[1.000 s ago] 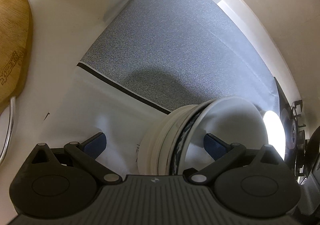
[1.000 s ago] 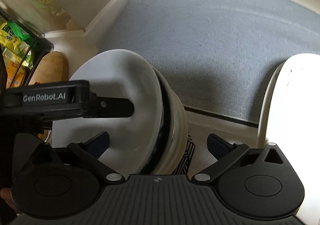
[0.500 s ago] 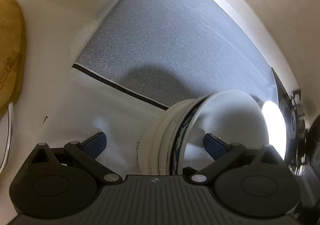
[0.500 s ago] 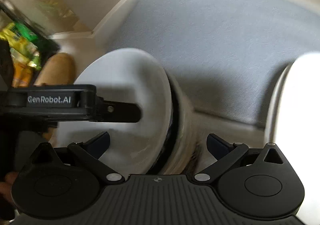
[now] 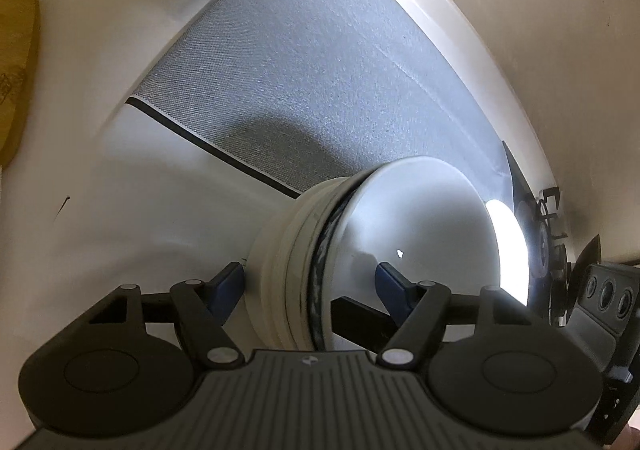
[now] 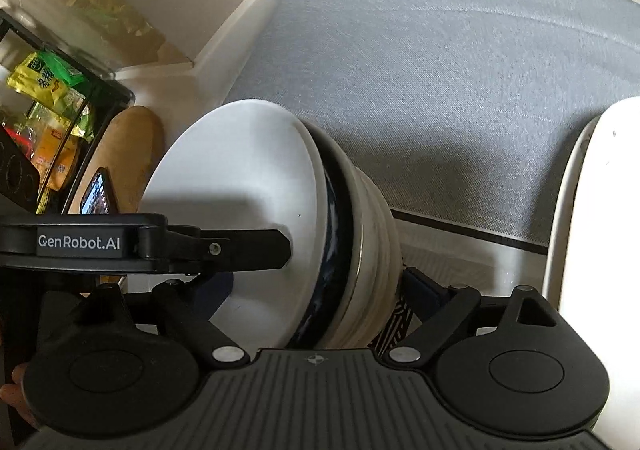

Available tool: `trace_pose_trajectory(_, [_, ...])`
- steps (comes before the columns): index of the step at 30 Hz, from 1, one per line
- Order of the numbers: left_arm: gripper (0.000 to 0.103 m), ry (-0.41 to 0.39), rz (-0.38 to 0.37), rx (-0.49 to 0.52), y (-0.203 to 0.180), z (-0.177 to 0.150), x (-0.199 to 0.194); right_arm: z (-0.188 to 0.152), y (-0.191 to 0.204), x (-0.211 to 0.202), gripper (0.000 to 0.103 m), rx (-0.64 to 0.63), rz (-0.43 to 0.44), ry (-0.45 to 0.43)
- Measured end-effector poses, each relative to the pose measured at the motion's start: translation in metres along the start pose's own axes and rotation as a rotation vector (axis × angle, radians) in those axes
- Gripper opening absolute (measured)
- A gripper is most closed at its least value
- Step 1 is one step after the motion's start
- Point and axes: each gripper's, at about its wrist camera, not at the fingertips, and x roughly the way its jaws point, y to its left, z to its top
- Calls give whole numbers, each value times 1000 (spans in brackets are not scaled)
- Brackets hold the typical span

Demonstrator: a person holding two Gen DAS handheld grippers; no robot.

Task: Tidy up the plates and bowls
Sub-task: 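Lift the whole stack with both grippers and carry it toward the floral plate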

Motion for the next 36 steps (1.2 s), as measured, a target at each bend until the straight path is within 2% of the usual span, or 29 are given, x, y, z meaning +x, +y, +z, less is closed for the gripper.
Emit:
trace_pose_trajectory(11, [77,-10,-10,-69,1,1,-3,9,4,-5,85,-14,-38,-18])
trace_pose_trajectory(22, [77,-29,-33,-18,-17,9,-6,20,-1,-16,85,3,-64,-50])
trace_pose_trajectory(26, [77,-31,6,3,-24,9,4,20,-8,-11,82,24,-72,-41])
trace_pose_trajectory(31, [76,-23,-4,-20,-14,12,6,20,-21,-6,78,74,-42,-36])
trace_pose_trajectory(36, [73,-35,-46,-57,1,11,4,19,-26,-9,76,49,-41,-51])
